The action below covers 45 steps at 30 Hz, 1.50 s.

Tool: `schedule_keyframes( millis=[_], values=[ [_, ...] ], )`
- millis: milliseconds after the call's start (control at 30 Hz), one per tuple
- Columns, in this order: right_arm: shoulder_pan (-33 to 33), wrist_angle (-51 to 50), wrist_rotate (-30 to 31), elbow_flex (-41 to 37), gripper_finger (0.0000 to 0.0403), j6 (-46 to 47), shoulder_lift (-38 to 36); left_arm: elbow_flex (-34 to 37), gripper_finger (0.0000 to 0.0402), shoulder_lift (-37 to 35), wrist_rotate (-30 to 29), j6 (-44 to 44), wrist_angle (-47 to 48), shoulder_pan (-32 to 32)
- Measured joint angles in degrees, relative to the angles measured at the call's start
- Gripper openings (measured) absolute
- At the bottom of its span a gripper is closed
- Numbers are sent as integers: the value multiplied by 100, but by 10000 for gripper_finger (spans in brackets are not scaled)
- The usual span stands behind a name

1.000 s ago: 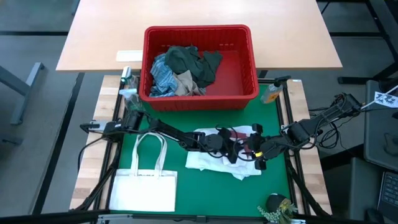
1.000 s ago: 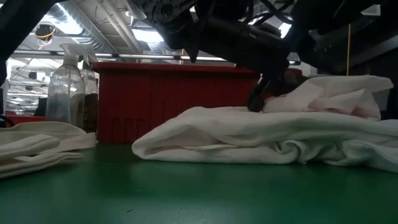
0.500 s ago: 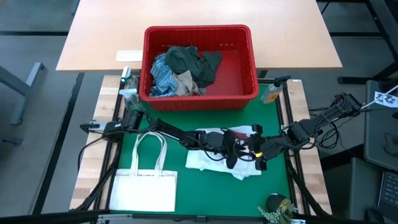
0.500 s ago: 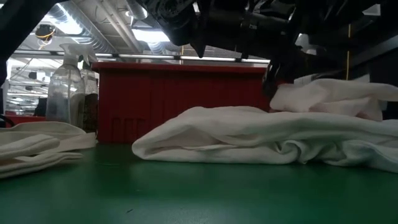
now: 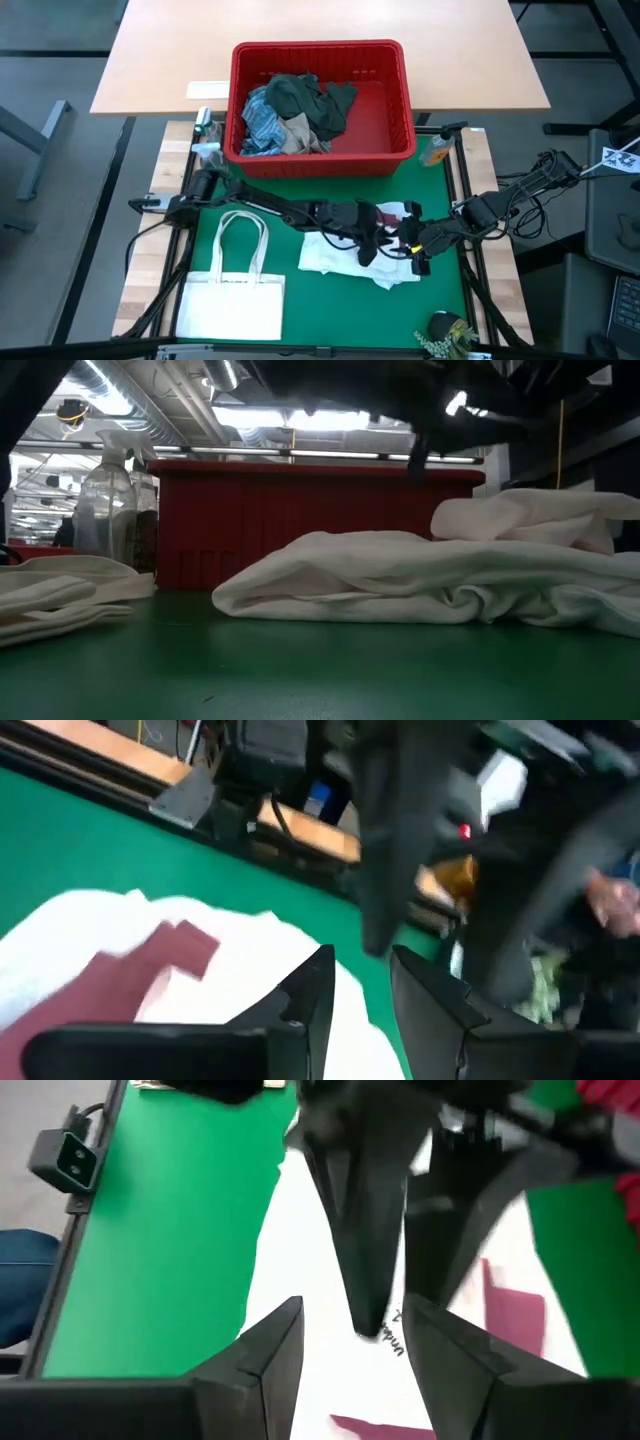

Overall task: Fold Laundry from Bin
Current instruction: Fold the white underwear

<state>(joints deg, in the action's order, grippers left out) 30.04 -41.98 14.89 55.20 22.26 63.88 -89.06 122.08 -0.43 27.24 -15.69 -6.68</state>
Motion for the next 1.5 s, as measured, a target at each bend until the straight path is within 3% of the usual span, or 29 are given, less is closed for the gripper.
schedule_keyframes(
  millis=[333, 767, 1167, 1500],
  values=[
    [508, 1085, -92, -559, 170, 440, 248, -4, 80, -53, -196, -59, 1177, -618],
    [1288, 1343, 688, -885, 170, 601, 1034, -2, 80, -39, -2025, -588, 1609, -1078],
    [1270, 767, 729, -885, 170, 739, 1851, 7, 80, 523, -1983, -501, 1889, -1075],
    [1270, 448, 739, -874, 170, 917, 2188, 7, 80, 531, -1970, -579, 1996, -1077]
  ],
)
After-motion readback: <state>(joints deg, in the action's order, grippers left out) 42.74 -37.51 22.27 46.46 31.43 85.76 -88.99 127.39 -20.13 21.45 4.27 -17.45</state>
